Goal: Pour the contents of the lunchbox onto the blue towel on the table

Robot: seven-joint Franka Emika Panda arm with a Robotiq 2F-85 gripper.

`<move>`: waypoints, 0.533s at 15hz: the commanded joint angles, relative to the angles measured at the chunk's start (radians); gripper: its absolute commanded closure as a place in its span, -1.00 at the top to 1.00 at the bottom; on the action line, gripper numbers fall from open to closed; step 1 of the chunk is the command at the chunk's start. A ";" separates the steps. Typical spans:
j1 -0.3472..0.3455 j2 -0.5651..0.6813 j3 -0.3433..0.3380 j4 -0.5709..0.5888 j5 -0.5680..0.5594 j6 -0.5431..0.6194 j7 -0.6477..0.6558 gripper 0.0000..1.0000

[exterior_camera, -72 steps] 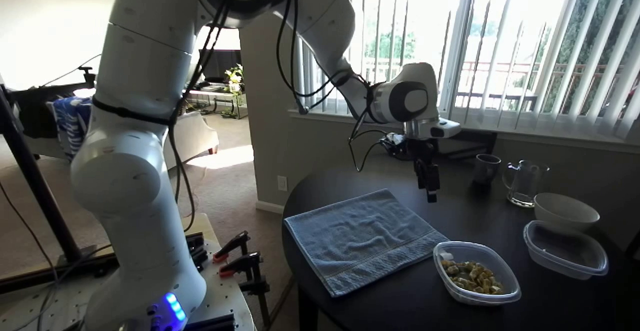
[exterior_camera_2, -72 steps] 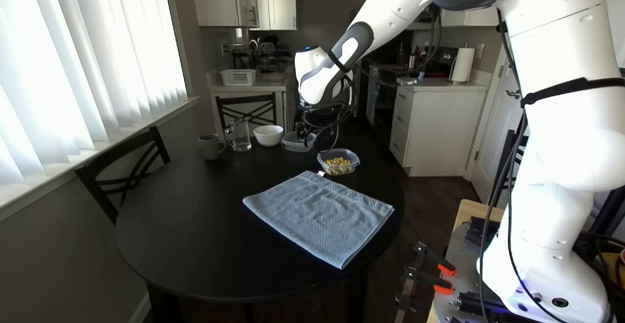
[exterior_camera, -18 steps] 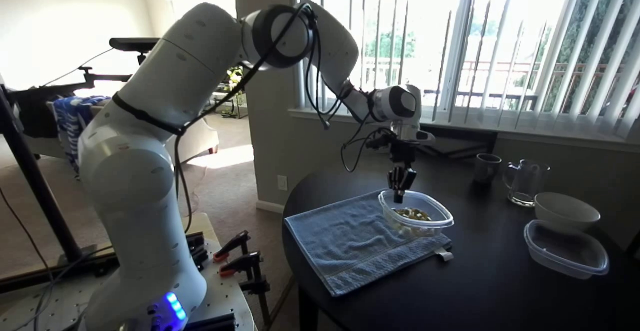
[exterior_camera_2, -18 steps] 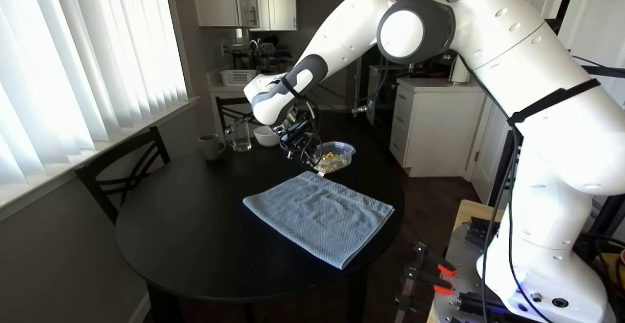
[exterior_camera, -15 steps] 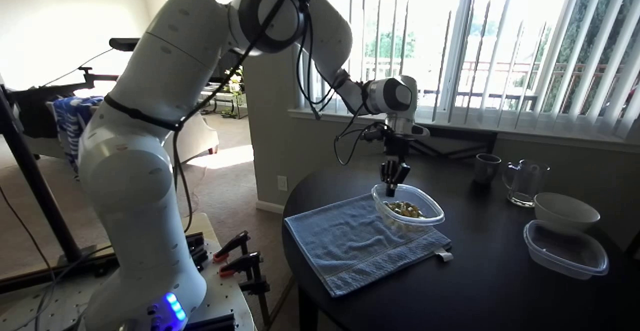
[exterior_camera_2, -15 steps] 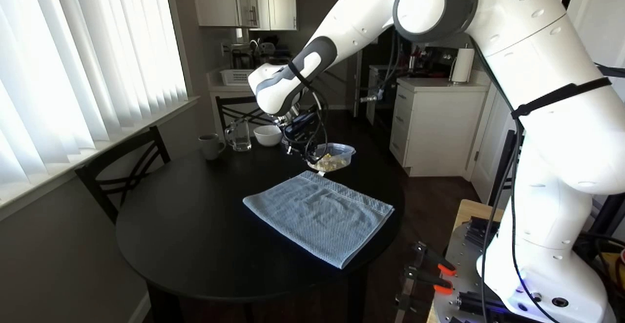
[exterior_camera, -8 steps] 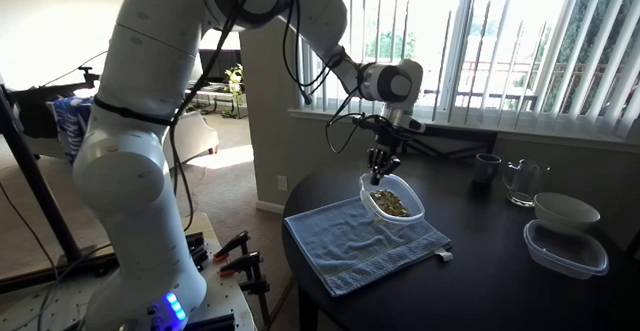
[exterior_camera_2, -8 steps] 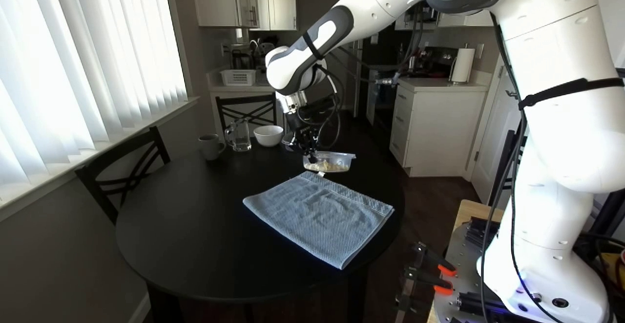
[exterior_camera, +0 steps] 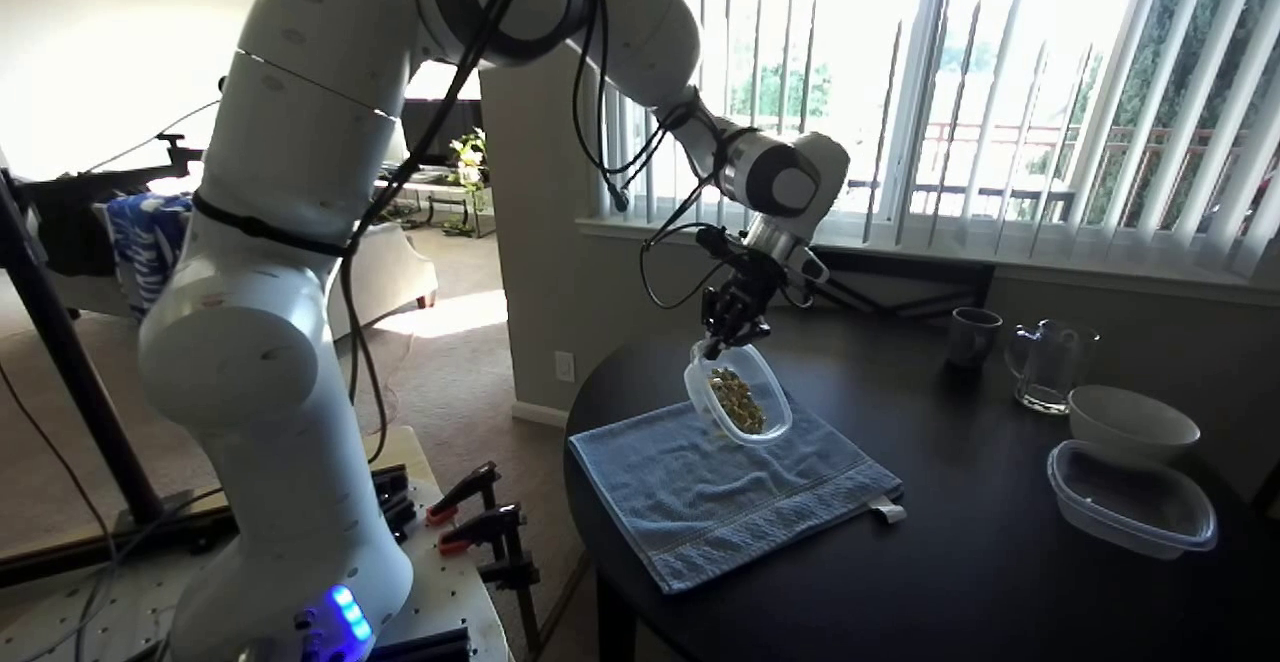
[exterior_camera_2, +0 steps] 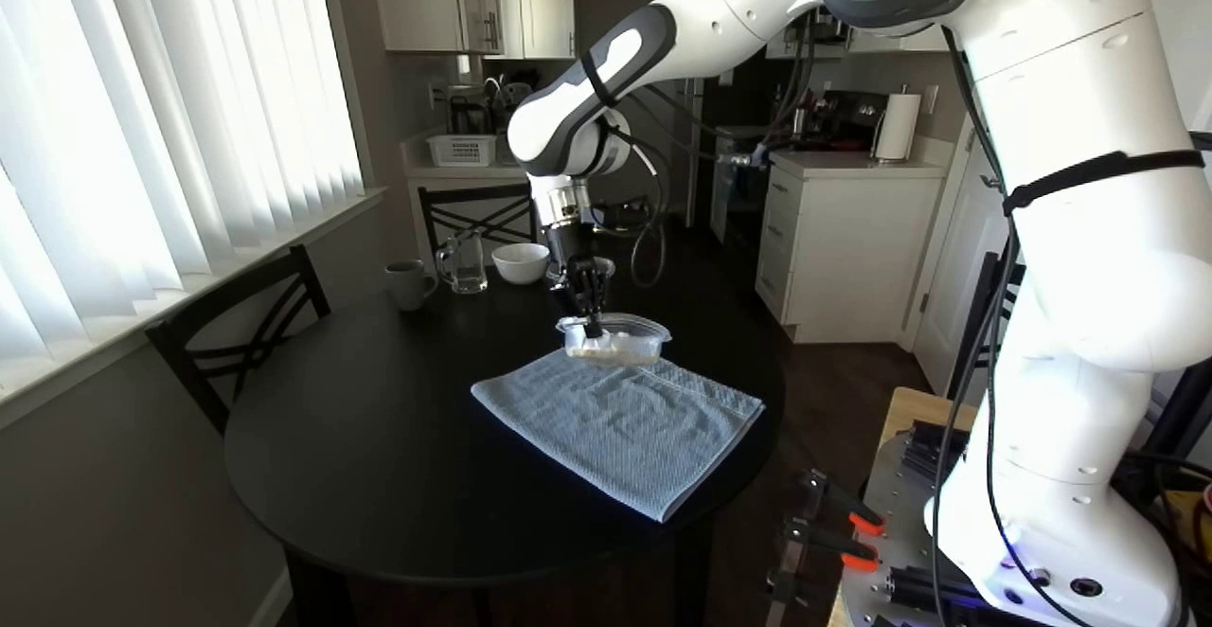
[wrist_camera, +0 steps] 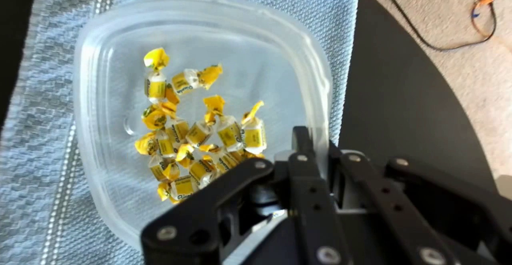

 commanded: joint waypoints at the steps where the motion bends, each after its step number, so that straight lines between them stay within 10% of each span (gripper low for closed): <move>1: -0.074 0.026 0.025 0.043 0.084 -0.123 -0.175 -0.89; 8: -0.108 0.059 0.007 0.080 0.120 -0.228 -0.251 -0.89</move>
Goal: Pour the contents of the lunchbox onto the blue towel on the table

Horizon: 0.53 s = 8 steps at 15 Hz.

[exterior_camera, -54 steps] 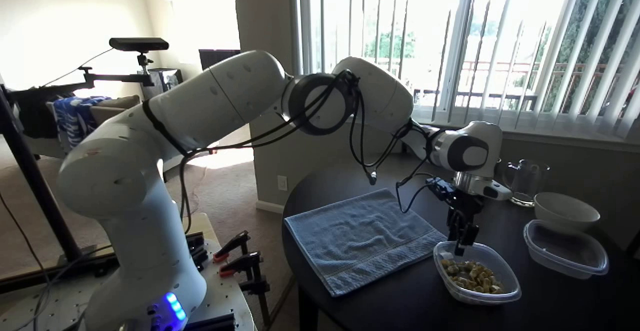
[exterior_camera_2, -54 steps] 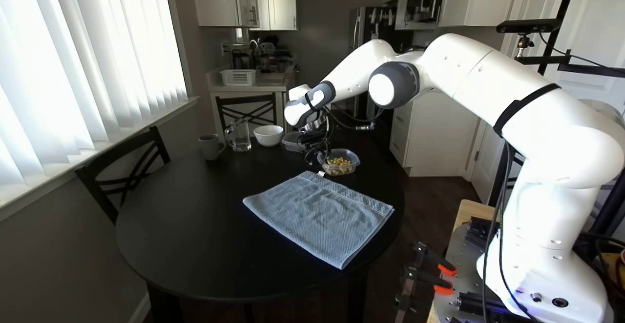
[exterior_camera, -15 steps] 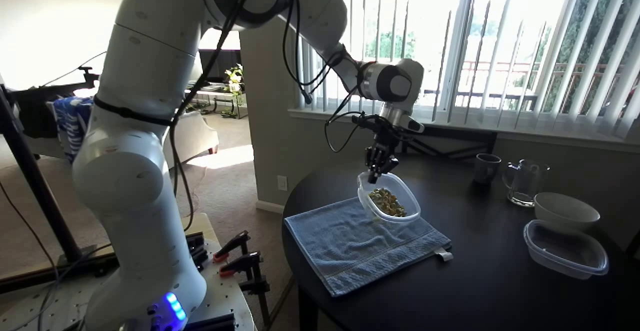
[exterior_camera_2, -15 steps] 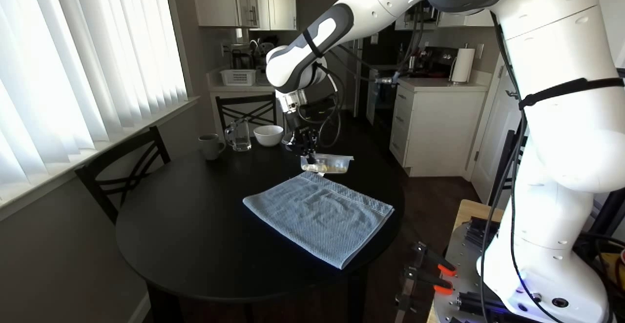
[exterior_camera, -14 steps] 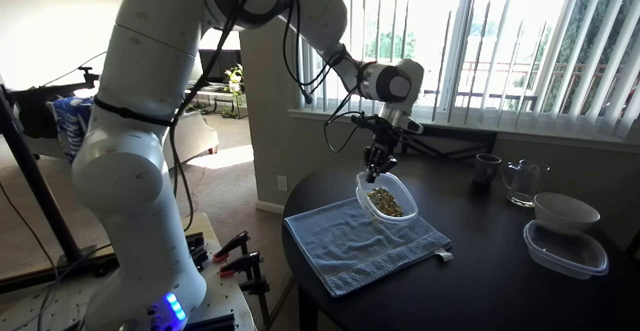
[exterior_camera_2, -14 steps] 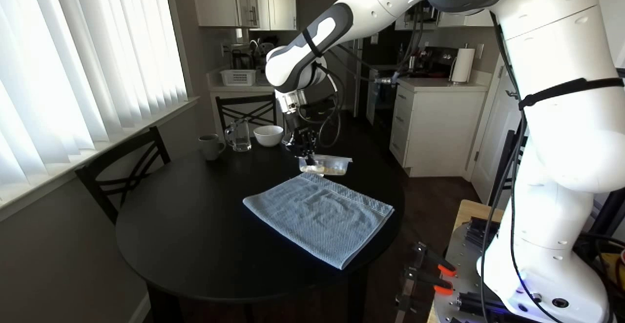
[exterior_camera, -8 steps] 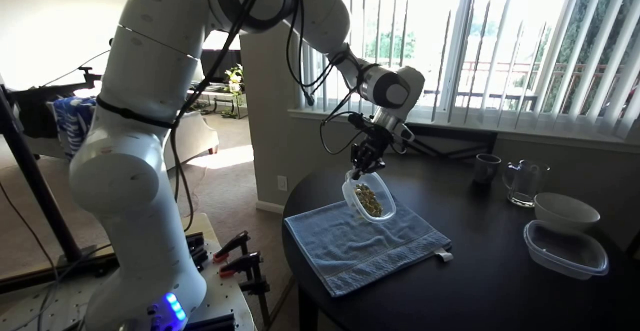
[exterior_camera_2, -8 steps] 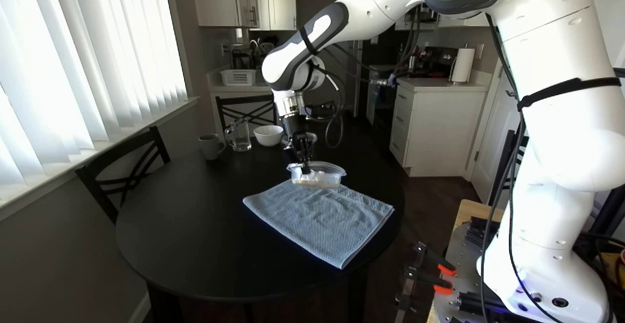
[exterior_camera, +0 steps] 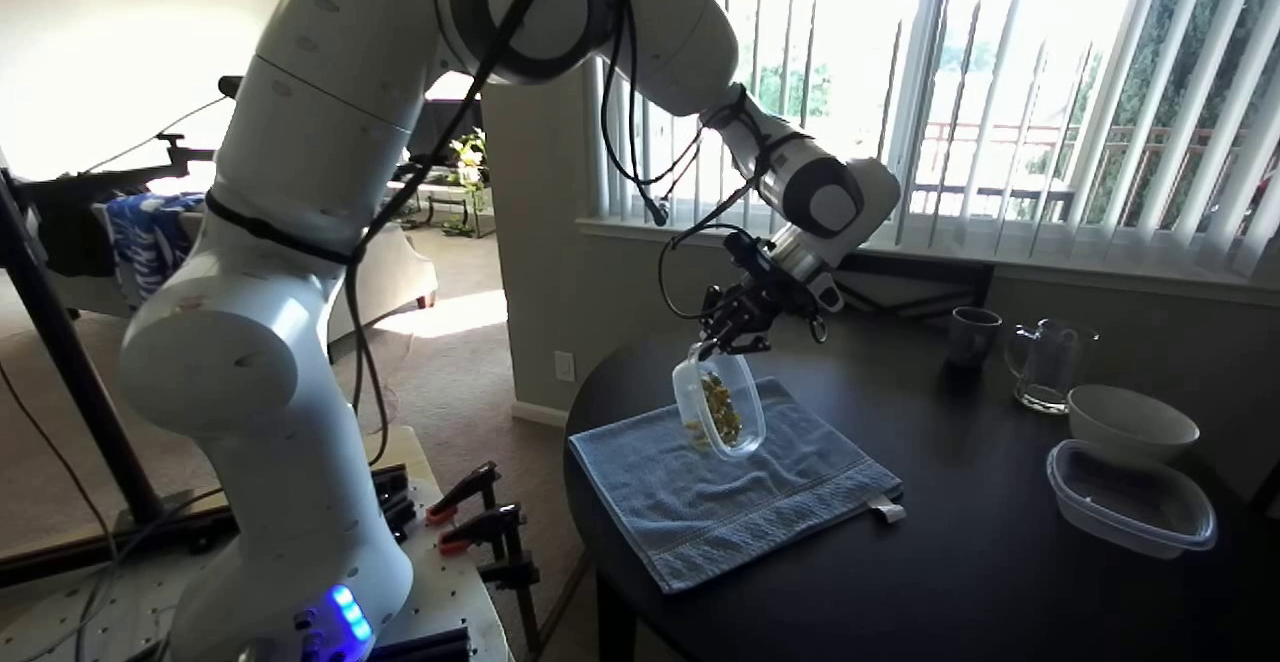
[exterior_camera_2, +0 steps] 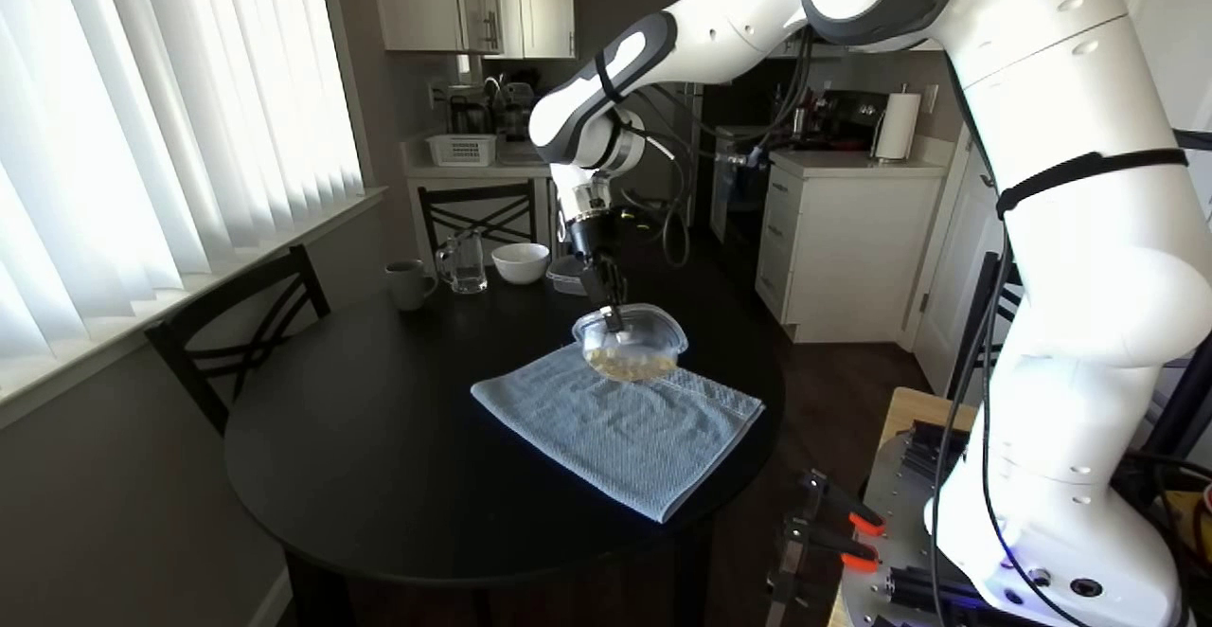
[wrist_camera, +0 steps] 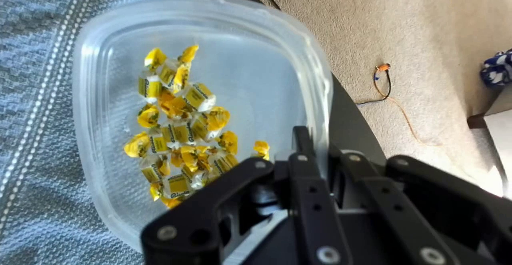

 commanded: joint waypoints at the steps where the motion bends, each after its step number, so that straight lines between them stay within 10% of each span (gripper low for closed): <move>1: 0.001 0.004 -0.001 0.006 0.001 -0.004 -0.001 -0.89; 8: -0.011 0.041 0.048 0.025 0.018 -0.114 -0.143 -0.88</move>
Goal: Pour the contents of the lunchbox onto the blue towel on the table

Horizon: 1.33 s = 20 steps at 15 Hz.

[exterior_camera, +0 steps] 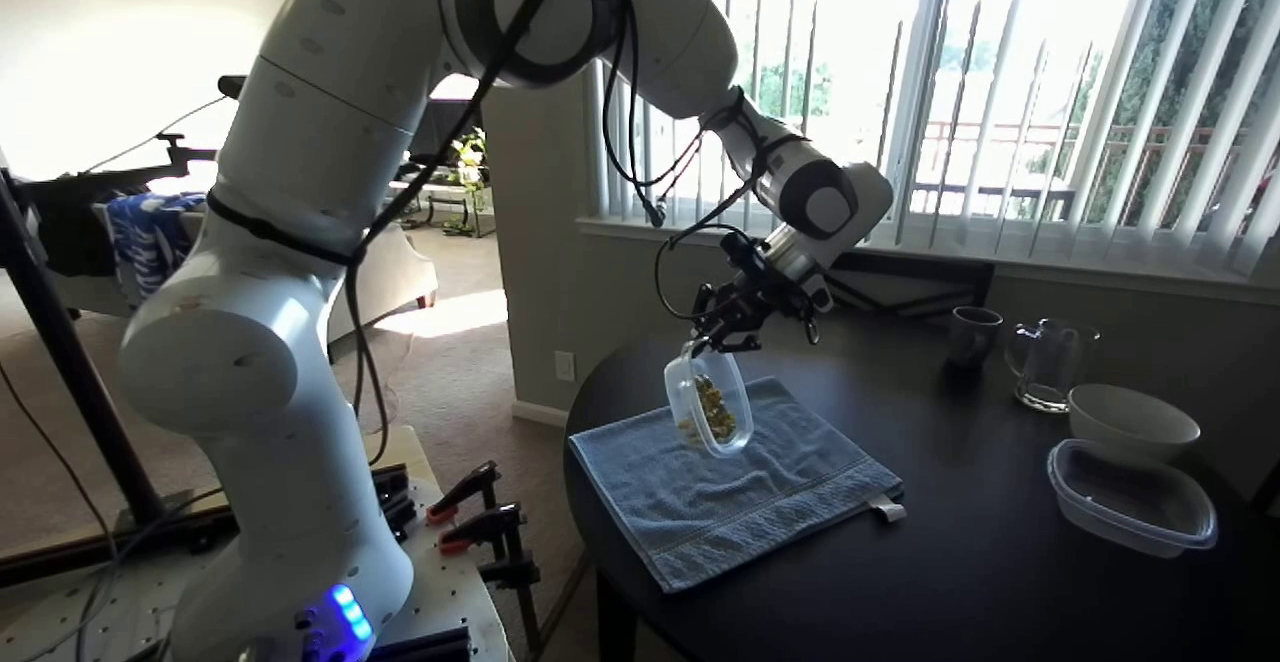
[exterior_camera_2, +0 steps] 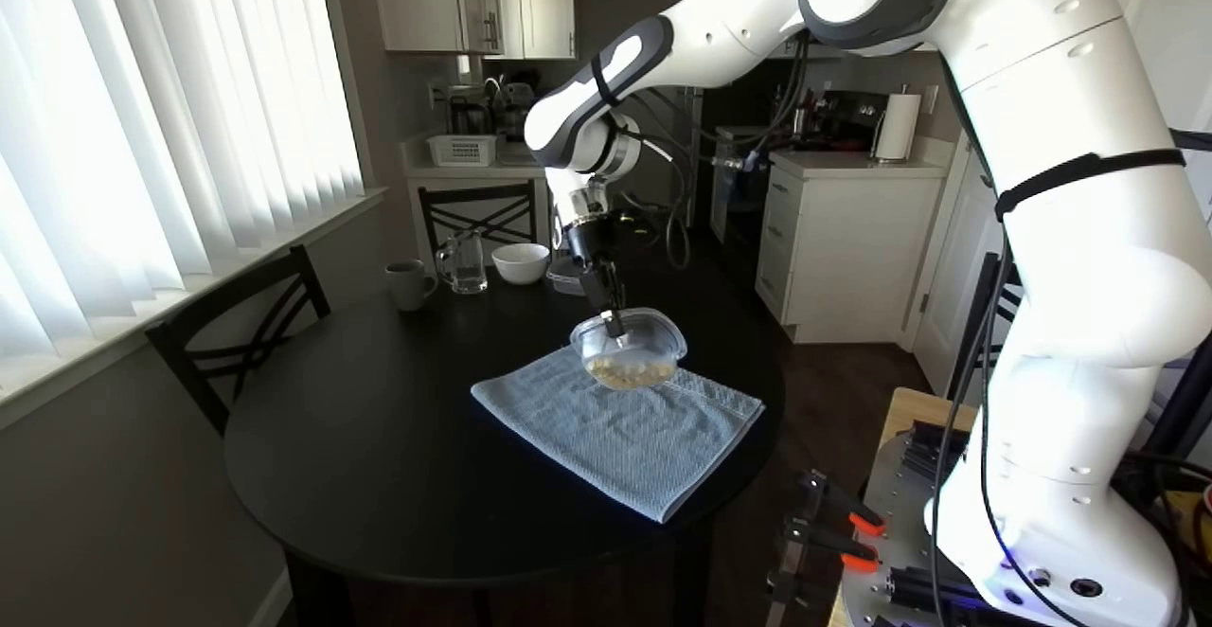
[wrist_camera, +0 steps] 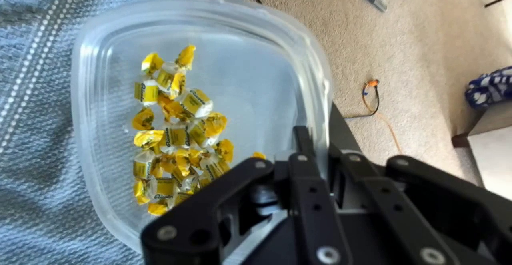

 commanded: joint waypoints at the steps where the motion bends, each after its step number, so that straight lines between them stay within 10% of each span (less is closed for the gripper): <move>1: -0.013 0.037 0.035 0.024 0.014 -0.101 -0.135 -0.88; 12: -0.089 0.167 0.041 0.247 0.058 -0.518 -0.576 -0.89; 20: -0.097 0.351 0.068 0.433 0.298 -0.680 -0.589 -0.89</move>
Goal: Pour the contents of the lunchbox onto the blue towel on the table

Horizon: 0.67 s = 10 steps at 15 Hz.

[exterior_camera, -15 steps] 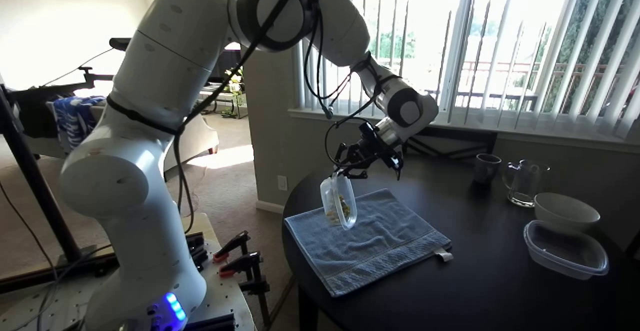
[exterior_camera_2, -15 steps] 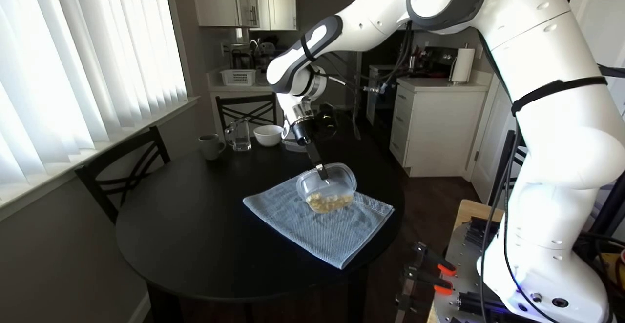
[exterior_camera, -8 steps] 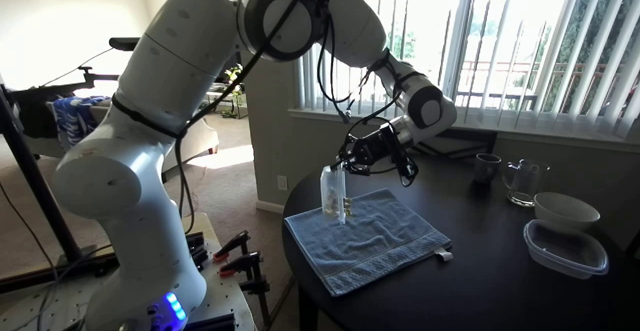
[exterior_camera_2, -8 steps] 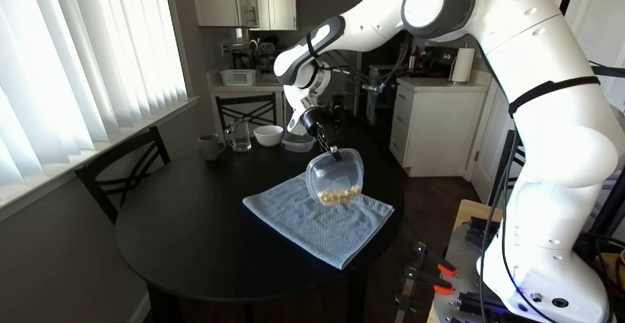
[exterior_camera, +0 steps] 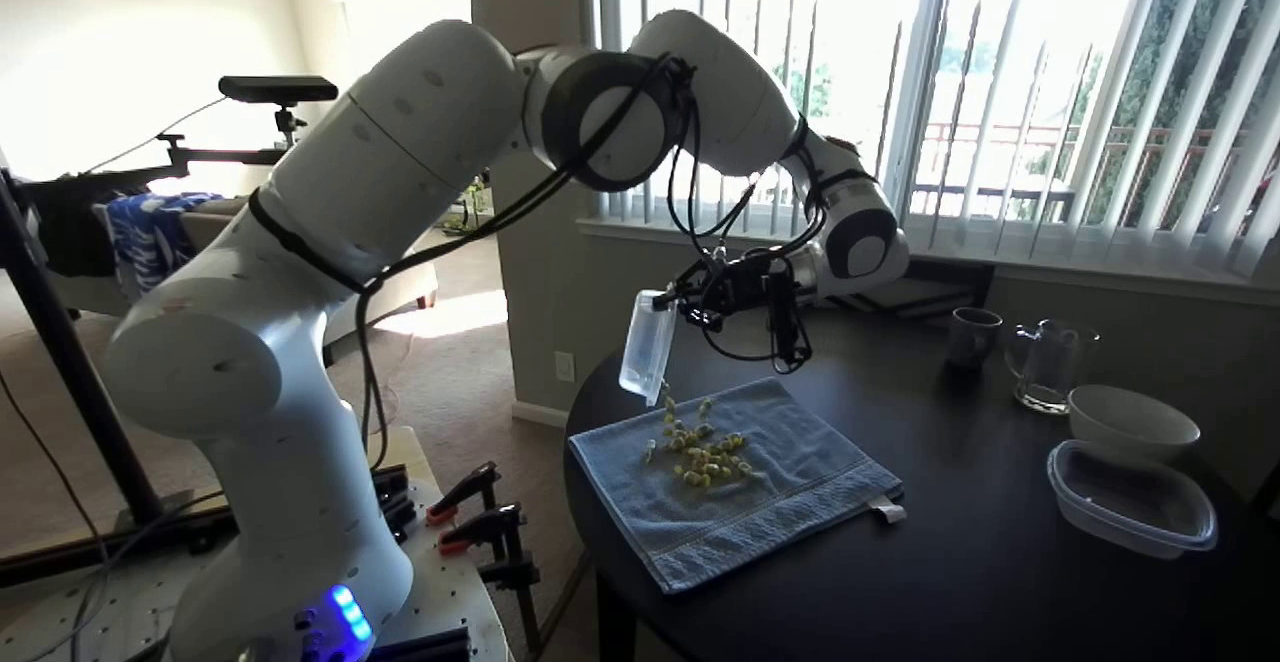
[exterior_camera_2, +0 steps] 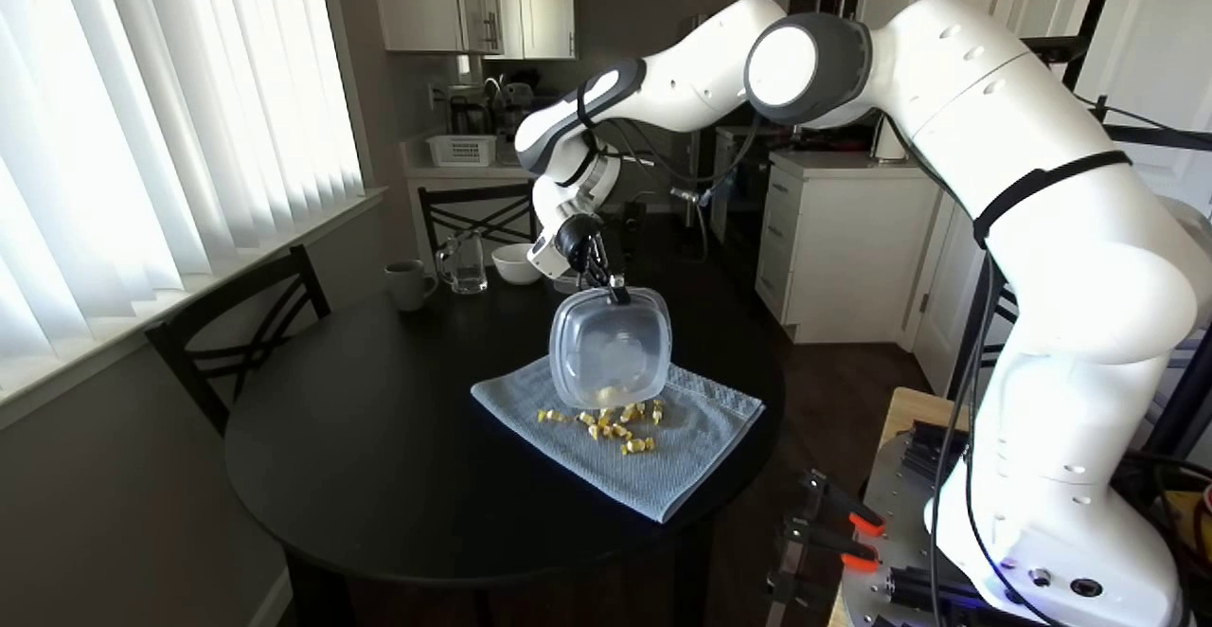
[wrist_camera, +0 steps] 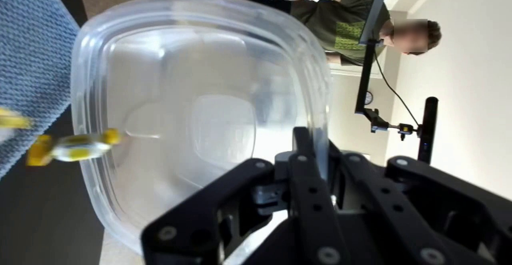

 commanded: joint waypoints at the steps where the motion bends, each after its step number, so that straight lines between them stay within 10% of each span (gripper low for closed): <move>1: -0.018 0.067 -0.001 0.066 0.107 -0.043 0.025 -0.89; 10: -0.012 0.036 -0.070 -0.004 0.247 0.124 0.038 -0.89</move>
